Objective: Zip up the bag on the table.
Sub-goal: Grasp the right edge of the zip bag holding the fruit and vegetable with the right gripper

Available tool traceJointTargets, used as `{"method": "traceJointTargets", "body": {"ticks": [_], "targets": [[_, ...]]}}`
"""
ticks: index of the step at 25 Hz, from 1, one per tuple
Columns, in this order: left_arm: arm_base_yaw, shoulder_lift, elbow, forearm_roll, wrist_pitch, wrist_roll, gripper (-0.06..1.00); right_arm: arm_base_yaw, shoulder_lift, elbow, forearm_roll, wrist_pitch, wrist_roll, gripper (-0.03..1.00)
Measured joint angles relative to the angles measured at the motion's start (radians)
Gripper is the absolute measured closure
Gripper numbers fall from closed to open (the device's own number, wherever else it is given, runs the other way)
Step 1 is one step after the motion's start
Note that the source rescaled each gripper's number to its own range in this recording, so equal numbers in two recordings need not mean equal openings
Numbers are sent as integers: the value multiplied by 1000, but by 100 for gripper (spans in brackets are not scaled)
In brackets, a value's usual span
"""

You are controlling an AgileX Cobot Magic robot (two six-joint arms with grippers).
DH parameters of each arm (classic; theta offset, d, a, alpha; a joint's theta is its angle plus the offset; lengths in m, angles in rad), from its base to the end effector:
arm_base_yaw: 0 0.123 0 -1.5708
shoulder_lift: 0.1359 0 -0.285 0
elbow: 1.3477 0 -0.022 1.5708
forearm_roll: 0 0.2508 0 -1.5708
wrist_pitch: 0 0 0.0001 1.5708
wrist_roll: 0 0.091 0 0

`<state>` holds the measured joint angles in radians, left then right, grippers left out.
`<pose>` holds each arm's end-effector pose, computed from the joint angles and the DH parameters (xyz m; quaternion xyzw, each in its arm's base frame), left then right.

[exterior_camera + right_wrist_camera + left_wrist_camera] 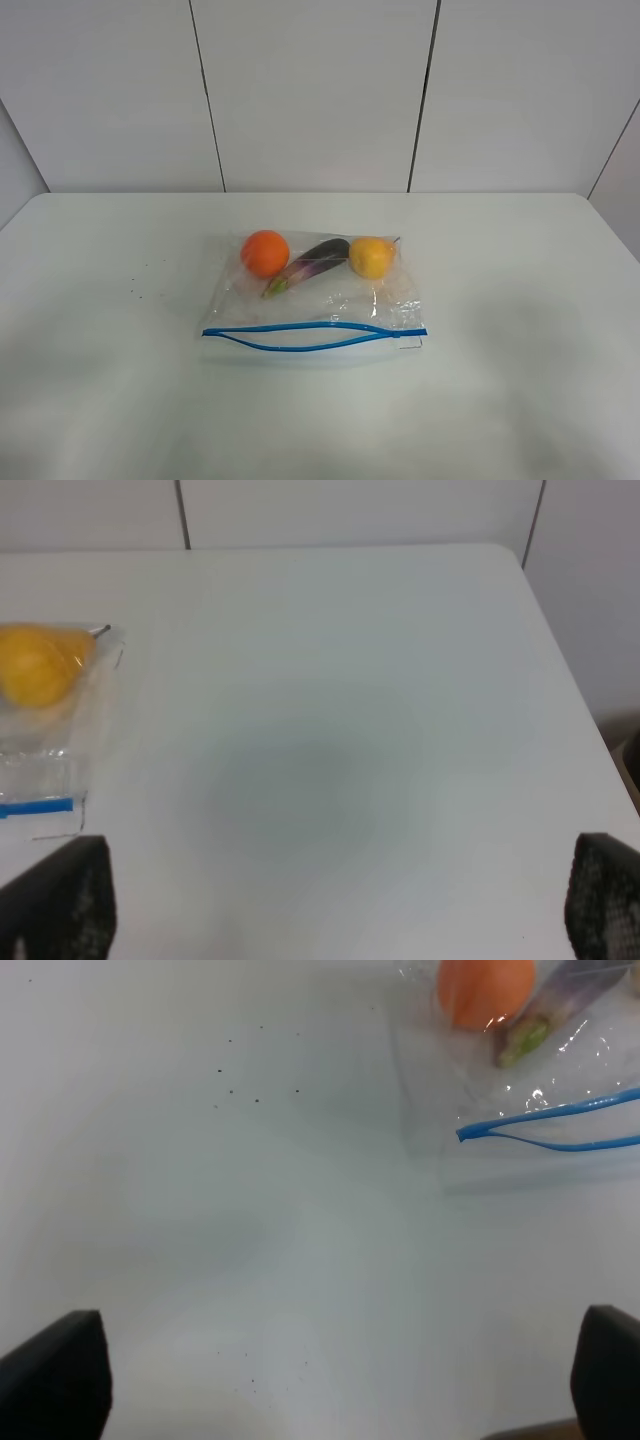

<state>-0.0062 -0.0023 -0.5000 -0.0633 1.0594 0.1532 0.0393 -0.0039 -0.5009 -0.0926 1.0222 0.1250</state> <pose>-0.0052 -0.0050 0.2775 0.0691 0.8491 0.0069 0.5237 -0.0039 -0.0073 0.2810 0.0370 0.8400 -0.0019 0.5413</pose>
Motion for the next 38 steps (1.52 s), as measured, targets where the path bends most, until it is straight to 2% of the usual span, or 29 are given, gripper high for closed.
{"method": "traceJointTargets", "body": {"ticks": [16, 19, 22, 25, 29, 34, 36, 38], "targets": [[0, 0, 0, 0, 0, 0, -6, 0, 0, 0, 5, 0, -1, -3], [0, 0, 0, 0, 0, 0, -6, 0, 12, -19, 5, -33, -7, -3], [0, 0, 0, 0, 0, 0, -6, 0, 123, -39, 5, -84, 6, -3], [0, 0, 0, 0, 0, 0, -6, 0, 348, -42, 17, -122, 12, -3], [0, 0, 0, 0, 0, 0, -6, 0, 661, -55, 112, -251, -55, -3], [0, 0, 0, 0, 0, 0, -6, 0, 1041, -168, 254, -368, -214, -3], [0, 0, 0, 0, 0, 0, -6, -17, 1177, -223, 343, -384, -293, -3], [0, 0, 0, 0, 0, 0, -6, -85, 1346, -298, 517, -385, -462, -3]]}}
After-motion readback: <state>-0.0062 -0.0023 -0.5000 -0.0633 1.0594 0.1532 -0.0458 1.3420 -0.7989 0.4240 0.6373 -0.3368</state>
